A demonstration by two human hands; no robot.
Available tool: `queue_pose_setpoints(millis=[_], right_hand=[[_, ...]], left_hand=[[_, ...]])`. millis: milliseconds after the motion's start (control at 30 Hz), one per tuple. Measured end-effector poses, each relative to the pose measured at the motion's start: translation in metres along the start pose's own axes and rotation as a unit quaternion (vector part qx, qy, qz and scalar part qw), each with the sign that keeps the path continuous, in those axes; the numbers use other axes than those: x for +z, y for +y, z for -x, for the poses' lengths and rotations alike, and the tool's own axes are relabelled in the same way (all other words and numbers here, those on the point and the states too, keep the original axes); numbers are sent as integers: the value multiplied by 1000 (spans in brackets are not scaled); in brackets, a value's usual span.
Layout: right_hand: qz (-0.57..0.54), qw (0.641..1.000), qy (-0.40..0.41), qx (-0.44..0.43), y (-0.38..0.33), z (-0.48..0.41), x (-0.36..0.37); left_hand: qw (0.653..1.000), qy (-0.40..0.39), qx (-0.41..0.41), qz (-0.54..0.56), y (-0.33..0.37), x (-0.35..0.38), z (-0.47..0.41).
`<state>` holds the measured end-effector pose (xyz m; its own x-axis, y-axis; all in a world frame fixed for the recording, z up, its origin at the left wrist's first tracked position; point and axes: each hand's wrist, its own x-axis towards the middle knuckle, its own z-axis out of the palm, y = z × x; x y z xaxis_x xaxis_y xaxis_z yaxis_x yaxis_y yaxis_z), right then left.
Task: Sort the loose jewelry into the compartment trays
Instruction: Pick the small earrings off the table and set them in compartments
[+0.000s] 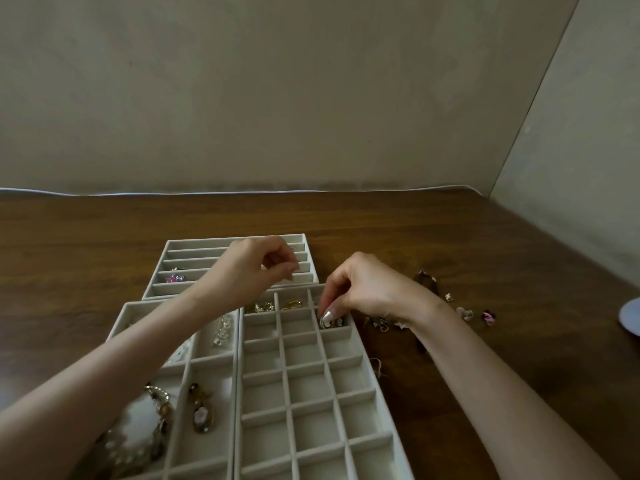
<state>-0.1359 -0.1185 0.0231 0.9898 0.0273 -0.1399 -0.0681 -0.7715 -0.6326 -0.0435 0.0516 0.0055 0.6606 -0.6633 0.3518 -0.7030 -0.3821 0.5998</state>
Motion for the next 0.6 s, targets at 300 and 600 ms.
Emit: queue_pose_setpoints(millis=[300, 600], right_hand=[[31, 997, 71, 4, 2, 4, -11], [73, 972, 169, 147, 62, 2, -51]], left_hand=[[1000, -8, 11, -19, 6, 4, 2], [986, -104, 82, -101, 44, 39, -29]])
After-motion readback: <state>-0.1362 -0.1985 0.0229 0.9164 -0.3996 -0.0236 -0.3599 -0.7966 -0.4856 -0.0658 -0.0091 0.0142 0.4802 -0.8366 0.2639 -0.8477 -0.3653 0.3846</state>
